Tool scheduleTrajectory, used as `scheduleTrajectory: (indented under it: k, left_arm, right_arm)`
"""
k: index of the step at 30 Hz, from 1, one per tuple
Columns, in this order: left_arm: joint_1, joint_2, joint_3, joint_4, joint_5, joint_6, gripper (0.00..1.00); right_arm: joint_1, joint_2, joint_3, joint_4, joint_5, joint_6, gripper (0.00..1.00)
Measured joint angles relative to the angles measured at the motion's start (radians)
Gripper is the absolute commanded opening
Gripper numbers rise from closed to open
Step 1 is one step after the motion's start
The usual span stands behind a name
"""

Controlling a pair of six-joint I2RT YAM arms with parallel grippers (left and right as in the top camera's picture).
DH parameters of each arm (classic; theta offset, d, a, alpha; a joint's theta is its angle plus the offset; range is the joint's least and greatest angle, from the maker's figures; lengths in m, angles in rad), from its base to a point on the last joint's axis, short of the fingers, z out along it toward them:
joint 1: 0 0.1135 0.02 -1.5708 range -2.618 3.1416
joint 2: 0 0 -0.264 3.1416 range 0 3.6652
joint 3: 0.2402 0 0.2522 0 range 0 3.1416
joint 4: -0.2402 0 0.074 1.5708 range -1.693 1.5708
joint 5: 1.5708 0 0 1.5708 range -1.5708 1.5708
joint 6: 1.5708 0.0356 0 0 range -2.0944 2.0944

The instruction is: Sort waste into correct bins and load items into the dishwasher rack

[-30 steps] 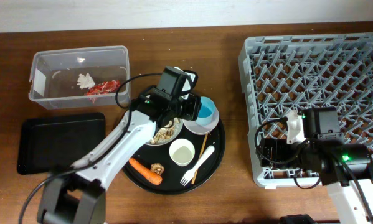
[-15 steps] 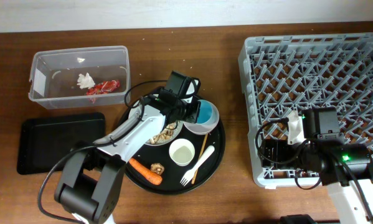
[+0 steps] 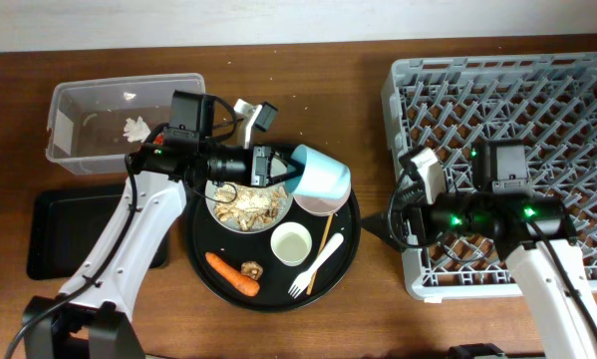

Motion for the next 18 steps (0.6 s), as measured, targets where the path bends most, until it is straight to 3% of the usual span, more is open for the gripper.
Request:
scheduleTrajectory:
  k: [6, 11, 18]
  left_arm:
    - [-0.008, 0.000, 0.000, -0.004, 0.101, -0.005, 0.00]
    - [-0.076, 0.000, 0.000, -0.002, 0.108, -0.024, 0.00]
    - [-0.078, 0.000, -0.001, 0.061, 0.114, -0.139, 0.00]
  right_arm:
    - [0.000, 0.014, 0.000, 0.159, -0.241, -0.058, 0.99]
    - [0.000, 0.022, 0.000, 0.182, -0.273, -0.062, 0.99]
    - [0.048, 0.022, 0.000, 0.205, -0.280, -0.065, 0.99]
